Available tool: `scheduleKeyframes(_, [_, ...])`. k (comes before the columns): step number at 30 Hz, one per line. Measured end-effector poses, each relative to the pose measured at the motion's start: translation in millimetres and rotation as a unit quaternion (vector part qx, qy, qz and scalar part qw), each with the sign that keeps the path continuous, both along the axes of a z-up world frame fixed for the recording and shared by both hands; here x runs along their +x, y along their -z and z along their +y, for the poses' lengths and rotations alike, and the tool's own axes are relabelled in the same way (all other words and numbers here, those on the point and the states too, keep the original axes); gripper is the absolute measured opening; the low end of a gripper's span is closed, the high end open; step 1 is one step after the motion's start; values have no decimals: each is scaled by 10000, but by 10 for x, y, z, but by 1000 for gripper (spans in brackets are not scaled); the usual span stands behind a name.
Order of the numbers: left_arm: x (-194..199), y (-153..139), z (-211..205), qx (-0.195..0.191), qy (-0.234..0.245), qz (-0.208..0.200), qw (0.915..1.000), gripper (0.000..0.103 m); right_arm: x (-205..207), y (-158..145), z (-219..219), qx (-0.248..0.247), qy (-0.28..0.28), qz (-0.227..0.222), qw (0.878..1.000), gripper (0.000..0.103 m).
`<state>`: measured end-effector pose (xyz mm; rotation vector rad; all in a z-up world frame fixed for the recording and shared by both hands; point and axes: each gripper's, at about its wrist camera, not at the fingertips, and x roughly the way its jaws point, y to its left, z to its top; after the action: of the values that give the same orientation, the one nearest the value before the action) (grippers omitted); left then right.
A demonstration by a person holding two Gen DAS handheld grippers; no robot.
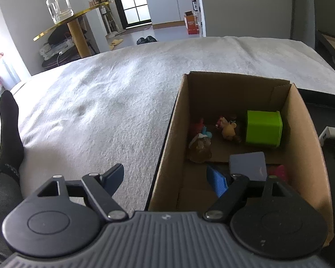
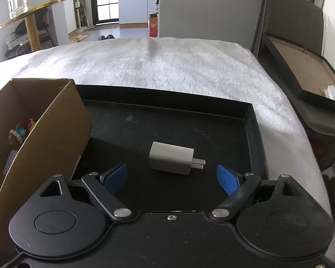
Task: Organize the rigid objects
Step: 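Move the right gripper down to the white plug charger, then close the right gripper on the white charger and lift it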
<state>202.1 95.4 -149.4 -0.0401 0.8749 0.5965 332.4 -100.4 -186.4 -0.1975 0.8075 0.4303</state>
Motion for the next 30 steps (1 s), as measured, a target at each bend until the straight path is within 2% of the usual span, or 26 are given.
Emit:
scheduleKeyframes(9, [16,30,13,34,-38,70,10000,80,272,150,55,116,523,263,9982,86])
scheduleKeyframes(10, [18,31,14,24,-44,76,10000,80,285,167,39,178,541,334,9978,68])
scheduleKeyframes(11, [18,33,8,27,-46,80,10000,80,296,173,22,232,555,428,9973,61])
scheduleKeyframes(22, [4,95,-18,54,-11,169,9998,80,60,77,-121,131,469,484,9976,60])
scheduleKeyframes(30, [-14,107,-29,31,29,171,9998,80,-112,-59,-206,37,512,330,9981,60])
